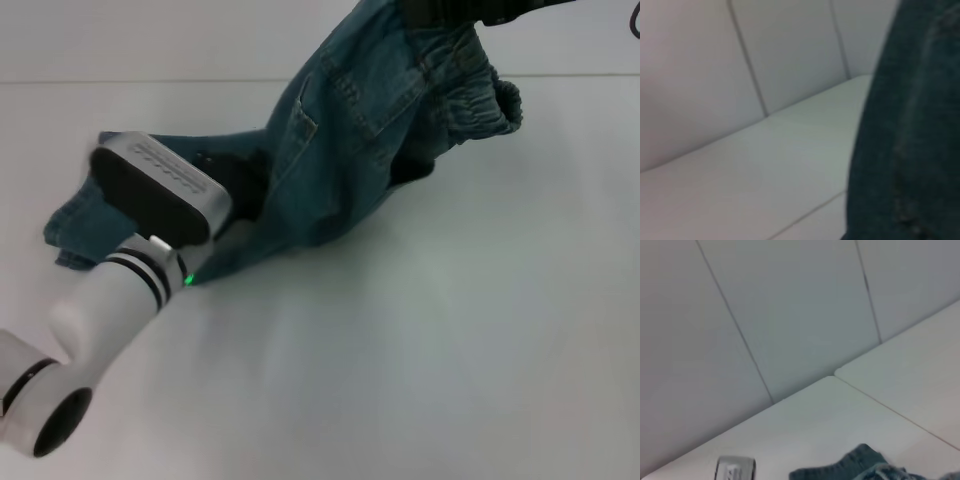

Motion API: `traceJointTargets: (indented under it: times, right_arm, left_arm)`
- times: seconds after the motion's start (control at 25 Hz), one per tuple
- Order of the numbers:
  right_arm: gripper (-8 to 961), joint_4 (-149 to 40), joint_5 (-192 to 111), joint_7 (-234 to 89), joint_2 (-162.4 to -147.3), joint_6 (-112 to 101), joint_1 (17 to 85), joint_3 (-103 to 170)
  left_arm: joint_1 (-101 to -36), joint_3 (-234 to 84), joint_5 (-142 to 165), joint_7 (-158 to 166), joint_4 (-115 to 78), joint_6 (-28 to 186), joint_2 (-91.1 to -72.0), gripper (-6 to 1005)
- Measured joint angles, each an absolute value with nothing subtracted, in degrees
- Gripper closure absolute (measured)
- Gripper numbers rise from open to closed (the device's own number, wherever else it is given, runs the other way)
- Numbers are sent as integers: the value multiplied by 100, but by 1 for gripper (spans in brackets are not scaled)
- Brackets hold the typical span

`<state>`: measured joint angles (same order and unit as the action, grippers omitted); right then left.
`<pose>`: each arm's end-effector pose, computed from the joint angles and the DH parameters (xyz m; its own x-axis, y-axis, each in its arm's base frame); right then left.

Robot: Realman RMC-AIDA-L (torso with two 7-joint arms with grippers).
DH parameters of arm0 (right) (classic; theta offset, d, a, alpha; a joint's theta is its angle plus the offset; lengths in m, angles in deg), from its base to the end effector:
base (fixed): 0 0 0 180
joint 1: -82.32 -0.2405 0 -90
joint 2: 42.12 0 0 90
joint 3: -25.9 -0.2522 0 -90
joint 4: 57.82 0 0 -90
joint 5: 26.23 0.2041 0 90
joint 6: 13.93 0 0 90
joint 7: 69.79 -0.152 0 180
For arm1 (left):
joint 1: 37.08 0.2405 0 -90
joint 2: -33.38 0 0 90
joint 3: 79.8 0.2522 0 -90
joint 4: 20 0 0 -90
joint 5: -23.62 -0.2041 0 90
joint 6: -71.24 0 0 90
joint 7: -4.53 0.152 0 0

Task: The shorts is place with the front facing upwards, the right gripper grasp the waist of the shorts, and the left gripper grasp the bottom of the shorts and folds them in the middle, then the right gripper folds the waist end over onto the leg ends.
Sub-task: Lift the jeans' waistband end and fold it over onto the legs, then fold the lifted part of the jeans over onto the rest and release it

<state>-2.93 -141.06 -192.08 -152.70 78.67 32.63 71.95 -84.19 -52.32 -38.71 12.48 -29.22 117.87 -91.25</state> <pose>0.1088 0.4148 0.0818 0.7915 -0.4418 -0.4223 -0.5161 -0.8532 -0.0746 -0.2353 0.3817 -0.1168 0.9313 0.0739 0.3567 0.3431 -0.5069 -0.7908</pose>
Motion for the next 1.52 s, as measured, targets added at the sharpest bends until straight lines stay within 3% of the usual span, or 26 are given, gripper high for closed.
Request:
traceJointTargets:
  times: [0.88, 1.52]
  right_arm:
    - [861, -352, -14061, -19208, -15294, 7899, 3220, 7221]
    - [862, -915, -14076, -19045, -15275, 7851, 3118, 7403]
  left_arm:
    - [-8432, -6354, -5875, 1251, -3760, 12014, -9125, 998]
    - [-6824, -7768, -5859, -505, -2538, 13755, -9109, 998]
